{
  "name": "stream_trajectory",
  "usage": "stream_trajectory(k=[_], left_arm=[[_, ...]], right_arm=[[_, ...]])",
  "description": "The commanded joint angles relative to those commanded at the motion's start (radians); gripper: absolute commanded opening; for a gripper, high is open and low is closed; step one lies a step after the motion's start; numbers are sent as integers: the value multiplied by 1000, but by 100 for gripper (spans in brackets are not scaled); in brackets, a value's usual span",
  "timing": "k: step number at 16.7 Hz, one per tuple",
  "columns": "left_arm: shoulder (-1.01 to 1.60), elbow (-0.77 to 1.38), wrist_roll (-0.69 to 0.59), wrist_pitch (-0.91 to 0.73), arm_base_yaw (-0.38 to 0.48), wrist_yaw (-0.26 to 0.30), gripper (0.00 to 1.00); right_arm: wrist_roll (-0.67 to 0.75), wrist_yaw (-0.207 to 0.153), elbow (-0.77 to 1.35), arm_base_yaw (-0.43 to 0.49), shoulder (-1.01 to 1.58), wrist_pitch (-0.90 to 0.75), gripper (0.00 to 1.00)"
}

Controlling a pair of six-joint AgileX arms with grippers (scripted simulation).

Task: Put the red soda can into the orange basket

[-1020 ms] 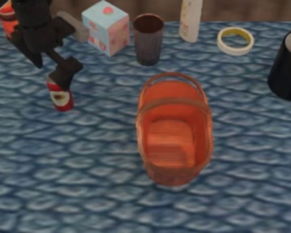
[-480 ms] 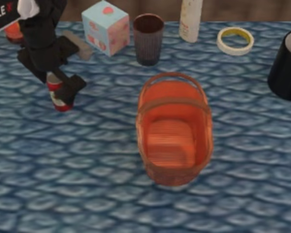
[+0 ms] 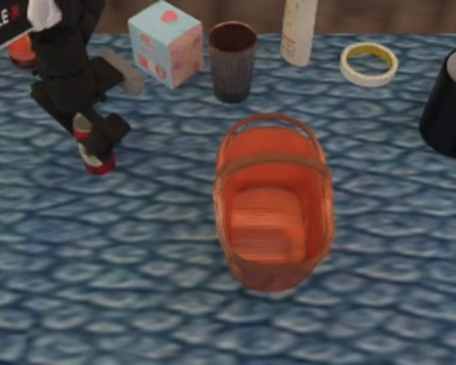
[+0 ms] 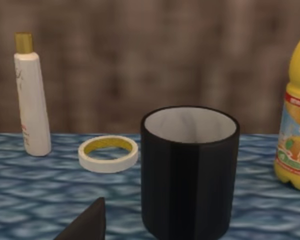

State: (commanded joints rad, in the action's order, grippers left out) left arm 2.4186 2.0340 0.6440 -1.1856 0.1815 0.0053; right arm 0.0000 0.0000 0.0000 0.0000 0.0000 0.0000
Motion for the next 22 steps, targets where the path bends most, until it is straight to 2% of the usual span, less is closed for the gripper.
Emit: stream_trajectory(k=[8,18,20,22], left_arm=[[0,0,0,0,0,0,2],[-1,0,1,0,3,0,0],[-6,-11,-9,30,5,22,0],[-17,-38,-31,100,12,73,0]], right_arm=[[0,0,0,0,0,0,100],[0,0,0,0,0,0,100],[0,0,0,0,0,0,100],[0,0,0,0,0,0,100]])
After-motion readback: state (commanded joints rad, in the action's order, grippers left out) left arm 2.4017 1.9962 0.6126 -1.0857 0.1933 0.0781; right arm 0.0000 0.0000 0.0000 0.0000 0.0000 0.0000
